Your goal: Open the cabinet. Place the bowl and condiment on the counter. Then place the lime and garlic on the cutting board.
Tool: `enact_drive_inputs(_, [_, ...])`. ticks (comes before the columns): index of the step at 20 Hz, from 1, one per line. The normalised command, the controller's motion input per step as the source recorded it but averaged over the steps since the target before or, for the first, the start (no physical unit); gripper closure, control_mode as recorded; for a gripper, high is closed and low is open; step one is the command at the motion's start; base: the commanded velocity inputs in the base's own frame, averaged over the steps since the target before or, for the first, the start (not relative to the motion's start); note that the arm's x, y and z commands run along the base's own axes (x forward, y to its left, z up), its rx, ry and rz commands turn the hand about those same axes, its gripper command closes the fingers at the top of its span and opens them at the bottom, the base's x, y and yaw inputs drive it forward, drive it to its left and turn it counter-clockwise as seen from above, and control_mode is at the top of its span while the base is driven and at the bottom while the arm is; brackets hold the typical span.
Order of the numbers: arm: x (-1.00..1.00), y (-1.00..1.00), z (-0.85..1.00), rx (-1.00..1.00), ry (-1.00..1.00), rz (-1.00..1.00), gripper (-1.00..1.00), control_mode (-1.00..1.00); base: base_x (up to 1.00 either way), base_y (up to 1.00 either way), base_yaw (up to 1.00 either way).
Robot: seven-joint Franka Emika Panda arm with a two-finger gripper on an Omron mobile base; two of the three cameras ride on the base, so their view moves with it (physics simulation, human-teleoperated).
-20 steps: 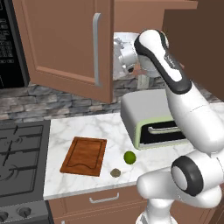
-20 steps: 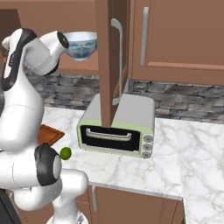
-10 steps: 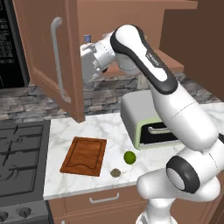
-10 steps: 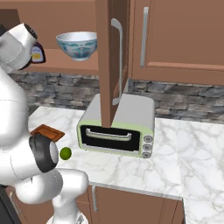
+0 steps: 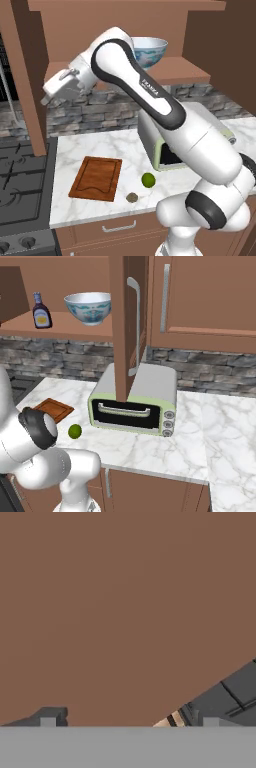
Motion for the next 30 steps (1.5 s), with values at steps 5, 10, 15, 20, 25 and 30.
enact_drive_inputs(5, [0.0,-0.92,0.09,-0.18,-0.17,-0.04,-1.0,-1.0,0.0,0.0,0.0])
enact_drive_inputs(10, [0.0,-0.72,0.32,-0.4,-0.28,-0.01,-1.0,-1.0,0.0,0.0,0.0])
enact_drive_inputs(15, [0.32,-0.24,0.06,-0.39,-0.35,-0.3,-1.0,-1.0,0.0,0.0,0.0])
enact_drive_inputs(20, [0.52,-0.08,0.01,-0.27,-0.3,-0.47,-1.0,-1.0,0.0,0.0,0.0])
enact_drive_inputs(25, [0.42,-0.27,0.24,-0.06,-0.18,-0.47,-1.0,-1.0,0.0,0.0,0.0])
enact_drive_inputs(30, [0.46,-0.37,0.01,0.02,-0.12,-0.42,-1.0,-1.0,0.0,0.0,0.0])
